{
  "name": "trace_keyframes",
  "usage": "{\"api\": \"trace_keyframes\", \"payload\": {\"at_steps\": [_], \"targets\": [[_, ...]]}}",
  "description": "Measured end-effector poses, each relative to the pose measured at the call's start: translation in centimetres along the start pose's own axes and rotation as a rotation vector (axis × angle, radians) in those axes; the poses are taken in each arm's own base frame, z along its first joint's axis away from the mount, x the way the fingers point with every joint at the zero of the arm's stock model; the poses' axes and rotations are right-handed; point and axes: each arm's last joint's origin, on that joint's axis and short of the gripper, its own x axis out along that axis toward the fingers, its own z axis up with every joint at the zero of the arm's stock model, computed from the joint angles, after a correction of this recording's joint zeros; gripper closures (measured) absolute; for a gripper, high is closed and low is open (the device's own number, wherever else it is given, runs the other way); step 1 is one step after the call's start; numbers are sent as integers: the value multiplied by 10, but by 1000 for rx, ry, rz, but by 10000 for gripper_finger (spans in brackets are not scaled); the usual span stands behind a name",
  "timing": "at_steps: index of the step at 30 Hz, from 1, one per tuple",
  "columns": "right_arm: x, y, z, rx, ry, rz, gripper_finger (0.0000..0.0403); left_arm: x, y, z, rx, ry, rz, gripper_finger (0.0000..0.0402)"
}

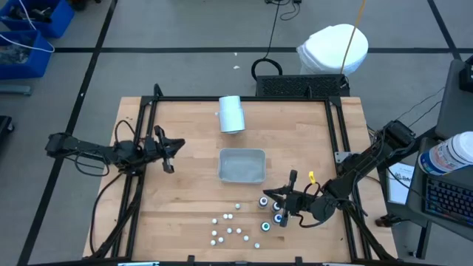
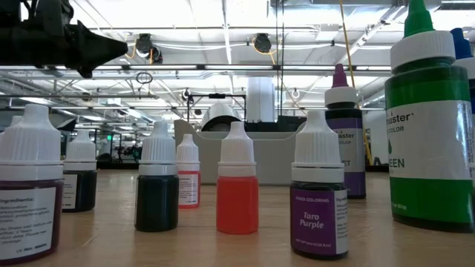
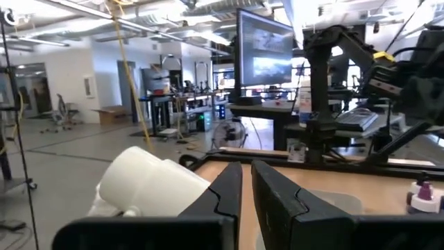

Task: Pick & Place food coloring
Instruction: Put the purple food coloring bottle into the gray bin

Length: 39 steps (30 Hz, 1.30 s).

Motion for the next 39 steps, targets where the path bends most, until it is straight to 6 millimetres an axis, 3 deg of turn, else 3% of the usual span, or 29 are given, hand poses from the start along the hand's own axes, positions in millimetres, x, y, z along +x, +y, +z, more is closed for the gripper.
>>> {"api": "trace_keyframes", "payload": {"at_steps": [19, 24, 31, 35, 39], "targets": [[4, -3, -2, 17, 17, -14, 403, 0, -1, 0, -18, 1, -19, 360], [5, -5, 33, -29, 23, 92, 403, 0, -1, 0, -19, 1, -20, 360], [-3, -21, 89, -23, 318, 150, 403, 0, -1, -1, -28, 10, -23, 360], [-10, -27, 98, 101, 514, 325, 403, 0, -1, -3, -26, 28, -26, 360], [-23, -23, 90, 77, 664, 452, 403, 0, -1, -4, -28, 34, -26, 360]]}}
